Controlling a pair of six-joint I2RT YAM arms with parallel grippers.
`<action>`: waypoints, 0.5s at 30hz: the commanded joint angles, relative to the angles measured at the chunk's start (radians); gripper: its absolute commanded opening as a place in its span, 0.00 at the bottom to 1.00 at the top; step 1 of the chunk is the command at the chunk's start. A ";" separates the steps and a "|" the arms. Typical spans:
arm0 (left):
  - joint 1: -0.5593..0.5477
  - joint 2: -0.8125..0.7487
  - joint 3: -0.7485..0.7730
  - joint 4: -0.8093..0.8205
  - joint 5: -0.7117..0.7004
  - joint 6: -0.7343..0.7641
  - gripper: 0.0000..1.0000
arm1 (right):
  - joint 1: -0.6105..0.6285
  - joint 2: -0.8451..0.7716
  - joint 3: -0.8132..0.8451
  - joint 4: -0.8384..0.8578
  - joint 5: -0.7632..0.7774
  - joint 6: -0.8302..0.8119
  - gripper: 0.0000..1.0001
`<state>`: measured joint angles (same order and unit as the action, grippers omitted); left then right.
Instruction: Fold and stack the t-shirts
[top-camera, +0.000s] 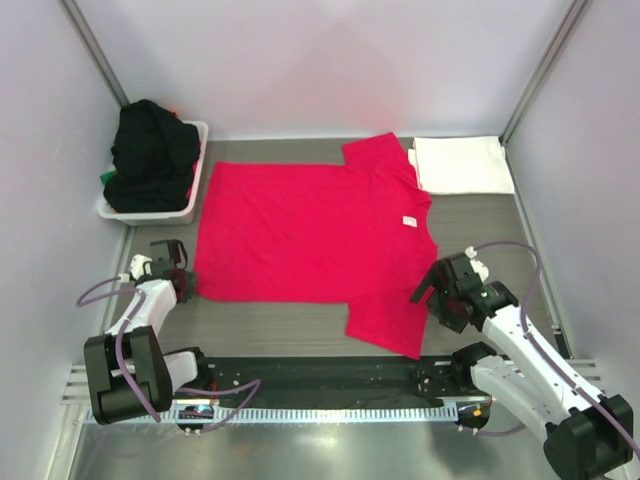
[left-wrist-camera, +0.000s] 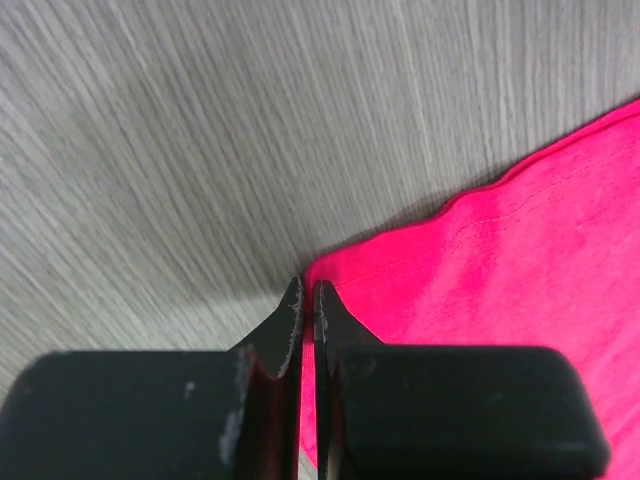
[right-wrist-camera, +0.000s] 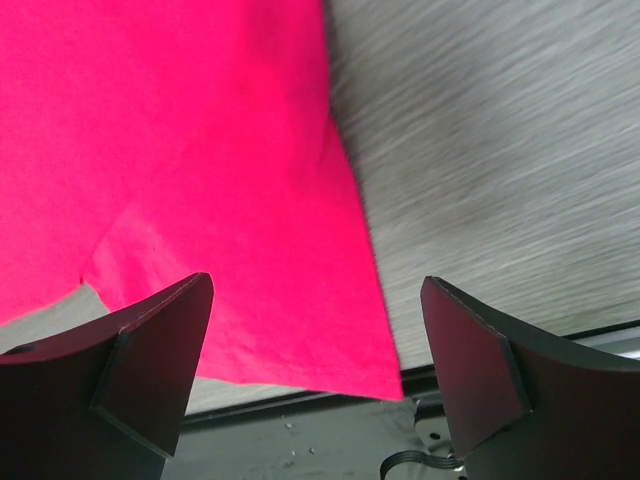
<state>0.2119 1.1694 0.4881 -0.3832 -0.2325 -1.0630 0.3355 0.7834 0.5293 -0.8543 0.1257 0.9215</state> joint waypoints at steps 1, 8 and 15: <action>0.004 0.004 -0.040 0.018 -0.028 0.009 0.00 | 0.075 -0.010 -0.011 -0.002 0.009 0.092 0.91; 0.004 -0.014 -0.048 0.018 -0.030 0.008 0.00 | 0.278 0.066 -0.045 0.021 0.029 0.229 0.82; 0.004 -0.046 -0.059 0.020 -0.031 0.009 0.00 | 0.536 0.131 -0.060 -0.009 0.110 0.428 0.78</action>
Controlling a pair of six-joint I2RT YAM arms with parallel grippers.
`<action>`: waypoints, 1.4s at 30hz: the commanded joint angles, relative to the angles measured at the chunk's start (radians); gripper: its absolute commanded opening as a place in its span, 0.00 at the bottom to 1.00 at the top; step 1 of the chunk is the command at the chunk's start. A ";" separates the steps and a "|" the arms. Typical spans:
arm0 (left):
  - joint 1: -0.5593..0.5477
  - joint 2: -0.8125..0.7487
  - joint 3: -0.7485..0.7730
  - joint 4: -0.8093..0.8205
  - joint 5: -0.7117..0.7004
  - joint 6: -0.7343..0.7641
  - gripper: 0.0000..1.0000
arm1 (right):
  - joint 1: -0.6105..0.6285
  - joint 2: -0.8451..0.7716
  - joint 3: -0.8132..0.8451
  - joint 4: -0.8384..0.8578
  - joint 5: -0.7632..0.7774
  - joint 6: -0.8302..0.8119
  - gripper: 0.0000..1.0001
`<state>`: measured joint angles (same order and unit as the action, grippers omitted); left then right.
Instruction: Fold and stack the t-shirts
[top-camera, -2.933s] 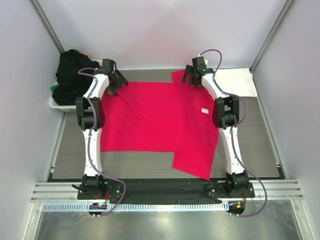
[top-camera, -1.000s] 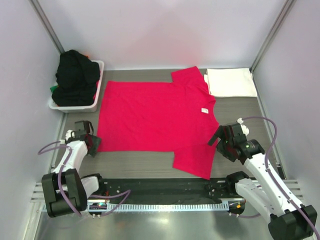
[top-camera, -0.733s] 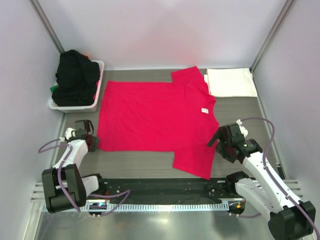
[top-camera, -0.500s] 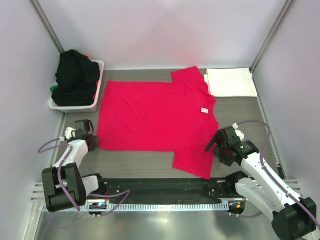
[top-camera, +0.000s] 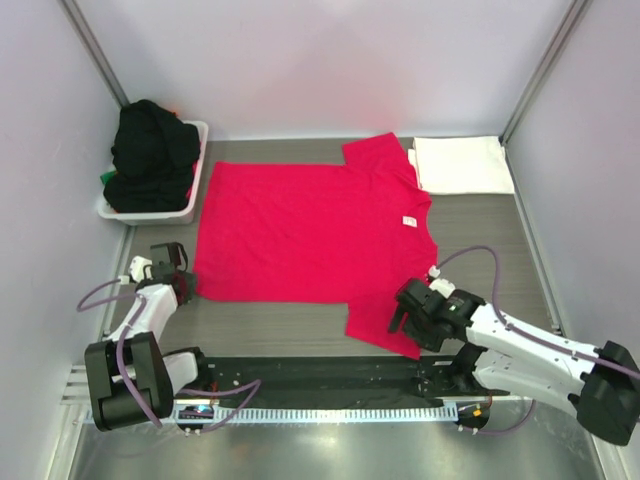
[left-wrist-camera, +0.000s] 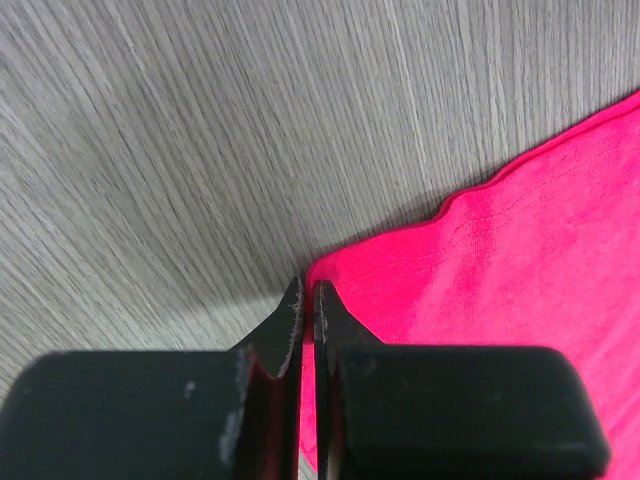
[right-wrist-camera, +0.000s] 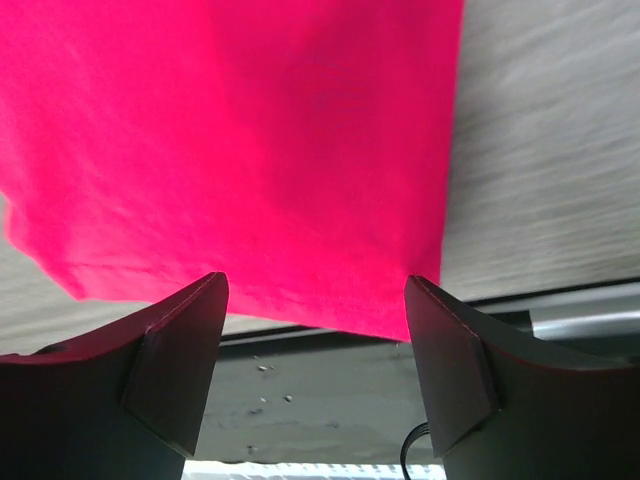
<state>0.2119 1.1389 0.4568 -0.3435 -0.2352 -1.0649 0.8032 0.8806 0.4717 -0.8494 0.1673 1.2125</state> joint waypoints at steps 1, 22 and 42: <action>0.004 -0.022 -0.029 -0.022 -0.029 0.011 0.00 | 0.102 0.049 -0.005 -0.013 0.077 0.163 0.77; 0.004 -0.220 0.087 -0.230 0.059 0.029 0.00 | 0.186 0.077 0.211 -0.168 0.256 0.184 0.01; 0.003 0.215 0.488 -0.308 0.175 0.186 0.00 | -0.295 0.560 0.927 -0.128 0.331 -0.425 0.01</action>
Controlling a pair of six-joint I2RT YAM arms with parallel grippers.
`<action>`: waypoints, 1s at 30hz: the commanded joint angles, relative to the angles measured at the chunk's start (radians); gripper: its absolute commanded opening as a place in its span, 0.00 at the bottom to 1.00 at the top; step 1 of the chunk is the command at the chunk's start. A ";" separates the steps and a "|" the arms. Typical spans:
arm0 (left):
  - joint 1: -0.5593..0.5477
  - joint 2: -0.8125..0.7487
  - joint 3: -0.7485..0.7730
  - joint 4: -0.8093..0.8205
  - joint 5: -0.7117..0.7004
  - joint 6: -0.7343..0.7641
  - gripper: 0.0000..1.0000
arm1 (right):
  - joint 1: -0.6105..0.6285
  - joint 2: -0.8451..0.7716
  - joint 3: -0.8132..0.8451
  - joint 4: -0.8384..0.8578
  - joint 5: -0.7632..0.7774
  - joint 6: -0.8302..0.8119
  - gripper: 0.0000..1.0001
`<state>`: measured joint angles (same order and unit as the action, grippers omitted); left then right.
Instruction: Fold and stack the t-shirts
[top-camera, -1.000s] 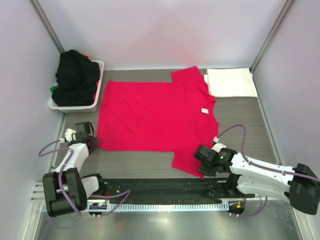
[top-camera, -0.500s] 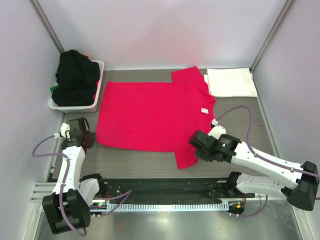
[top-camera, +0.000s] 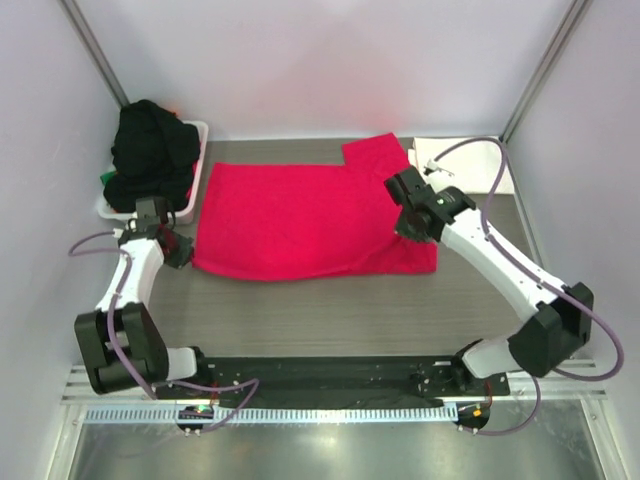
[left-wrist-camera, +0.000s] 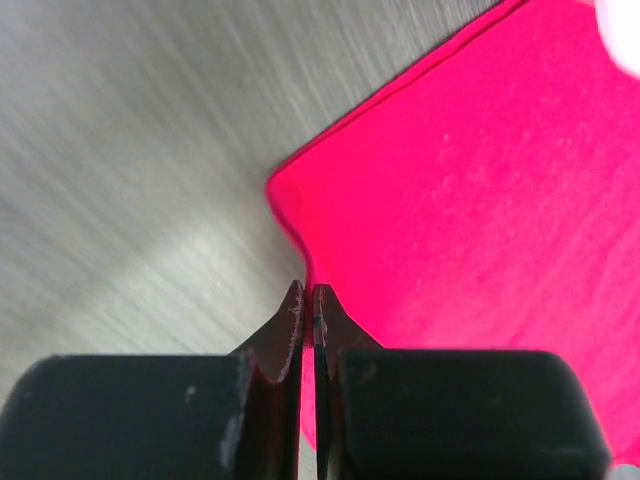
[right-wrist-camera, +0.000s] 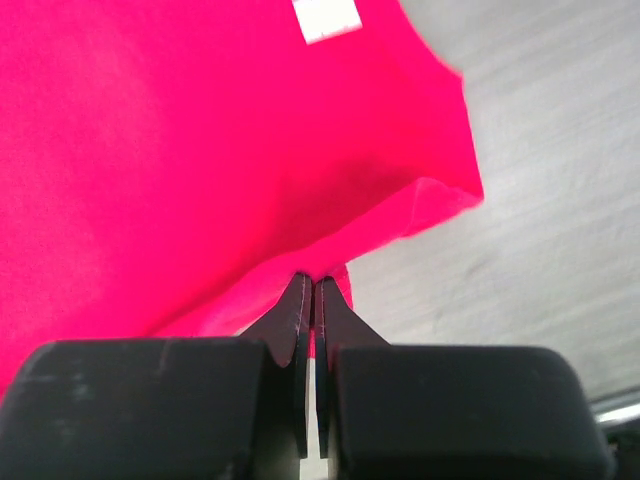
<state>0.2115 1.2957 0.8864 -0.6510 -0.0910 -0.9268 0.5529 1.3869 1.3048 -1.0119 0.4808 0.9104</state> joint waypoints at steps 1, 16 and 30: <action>0.002 0.082 0.095 0.001 0.030 0.052 0.00 | -0.059 0.075 0.115 0.039 0.018 -0.136 0.01; -0.008 0.381 0.348 -0.022 0.007 0.111 0.00 | -0.202 0.423 0.467 0.053 -0.002 -0.275 0.01; -0.066 0.543 0.528 -0.064 -0.026 0.143 0.00 | -0.261 0.500 0.481 0.055 0.004 -0.245 0.01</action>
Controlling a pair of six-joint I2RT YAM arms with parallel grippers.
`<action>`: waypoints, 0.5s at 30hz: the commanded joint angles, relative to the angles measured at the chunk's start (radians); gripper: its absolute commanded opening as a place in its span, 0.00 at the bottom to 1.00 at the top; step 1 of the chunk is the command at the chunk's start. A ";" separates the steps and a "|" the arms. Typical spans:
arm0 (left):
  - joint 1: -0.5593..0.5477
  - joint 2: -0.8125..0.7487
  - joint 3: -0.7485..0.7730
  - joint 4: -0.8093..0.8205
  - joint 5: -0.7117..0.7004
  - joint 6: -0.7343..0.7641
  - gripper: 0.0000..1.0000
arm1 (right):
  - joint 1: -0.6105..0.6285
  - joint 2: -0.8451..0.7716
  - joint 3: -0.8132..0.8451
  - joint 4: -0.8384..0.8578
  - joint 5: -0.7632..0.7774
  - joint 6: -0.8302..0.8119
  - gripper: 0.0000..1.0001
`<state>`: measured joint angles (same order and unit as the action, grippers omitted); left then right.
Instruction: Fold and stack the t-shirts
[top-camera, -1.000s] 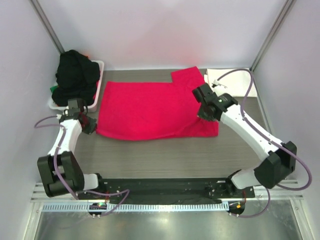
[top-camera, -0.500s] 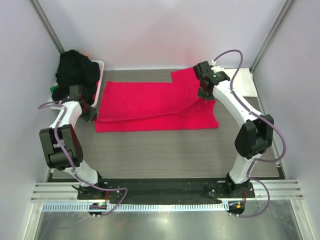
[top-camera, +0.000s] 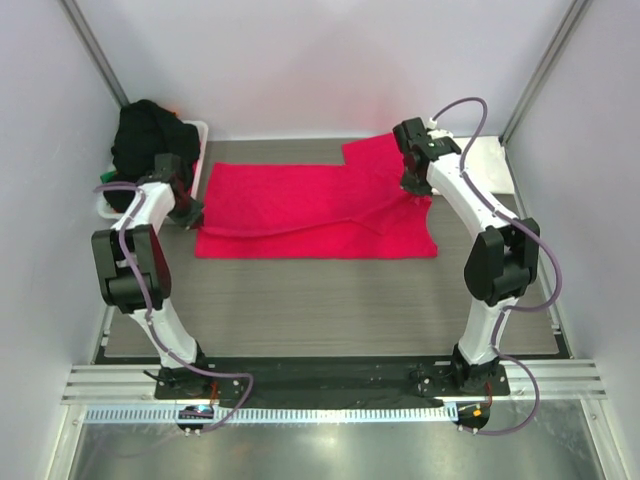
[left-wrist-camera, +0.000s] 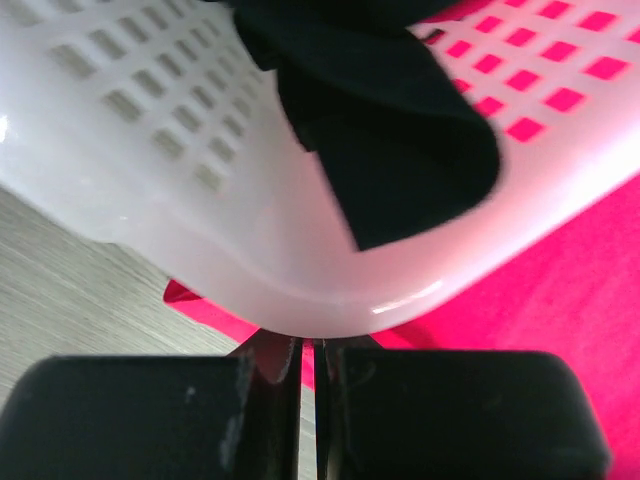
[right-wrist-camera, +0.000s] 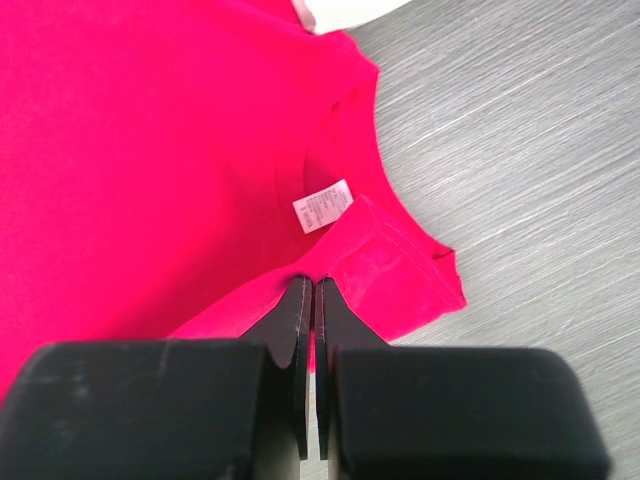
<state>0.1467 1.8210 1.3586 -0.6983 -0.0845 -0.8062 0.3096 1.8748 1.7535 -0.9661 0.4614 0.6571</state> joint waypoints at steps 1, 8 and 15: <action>-0.001 0.027 0.077 -0.023 -0.035 0.024 0.00 | -0.026 0.020 0.037 0.010 0.022 0.012 0.01; -0.002 0.104 0.181 -0.087 -0.080 0.042 0.00 | -0.046 0.119 0.127 0.010 -0.003 0.003 0.01; -0.001 0.216 0.402 -0.196 -0.100 0.059 0.18 | -0.082 0.315 0.400 -0.032 -0.088 -0.030 0.26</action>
<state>0.1272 1.9774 1.6249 -0.9443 -0.1036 -0.7685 0.2531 2.1479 2.0167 -0.9920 0.4133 0.6537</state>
